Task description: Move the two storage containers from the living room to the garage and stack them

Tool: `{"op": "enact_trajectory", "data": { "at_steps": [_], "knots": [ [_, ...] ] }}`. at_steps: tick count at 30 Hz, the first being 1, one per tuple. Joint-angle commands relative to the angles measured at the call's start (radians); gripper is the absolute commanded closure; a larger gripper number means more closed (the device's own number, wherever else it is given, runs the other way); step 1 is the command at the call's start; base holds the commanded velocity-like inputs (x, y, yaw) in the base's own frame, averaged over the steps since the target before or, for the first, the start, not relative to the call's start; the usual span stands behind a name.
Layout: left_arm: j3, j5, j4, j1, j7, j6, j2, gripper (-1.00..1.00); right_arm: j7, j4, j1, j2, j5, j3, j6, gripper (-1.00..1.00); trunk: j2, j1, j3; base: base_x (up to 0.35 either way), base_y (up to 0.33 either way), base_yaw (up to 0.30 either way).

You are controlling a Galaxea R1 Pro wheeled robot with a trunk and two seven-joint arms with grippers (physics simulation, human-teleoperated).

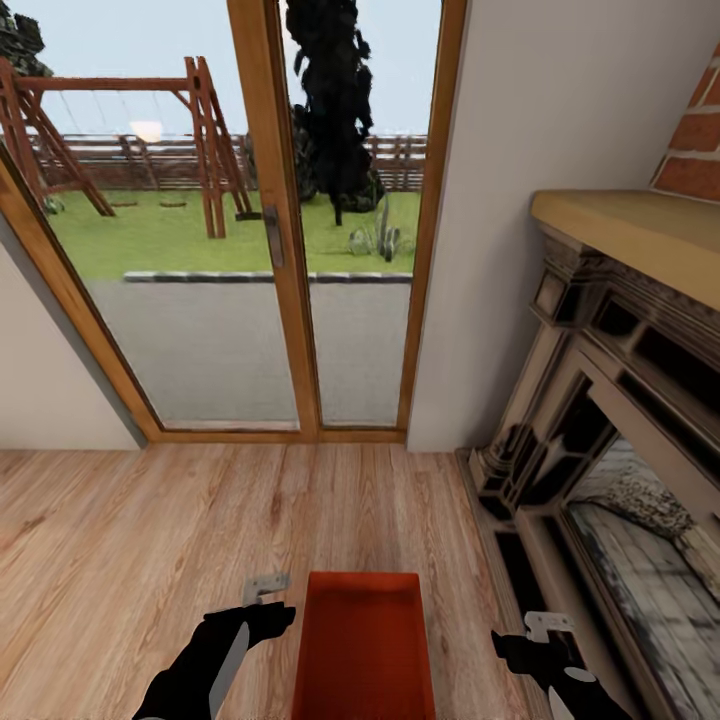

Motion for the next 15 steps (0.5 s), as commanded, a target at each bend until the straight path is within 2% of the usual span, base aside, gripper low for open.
{"op": "enact_trajectory", "data": {
  "at_steps": [1,15],
  "knots": [
    [0.004,0.003,-0.002,0.000,0.000,0.006,-0.001,-1.00,0.005,0.000,-0.001,0.000,-0.008,-0.001,0.000,-1.00,-0.009,0.004,-0.007,0.000,0.000,0.000],
    [0.004,0.003,-0.002,0.000,0.001,0.006,-0.001,-1.00,0.006,0.011,-0.001,0.000,-0.007,0.000,-0.001,-1.00,-0.107,0.058,-0.073,0.000,0.000,0.000]
  ]
}}
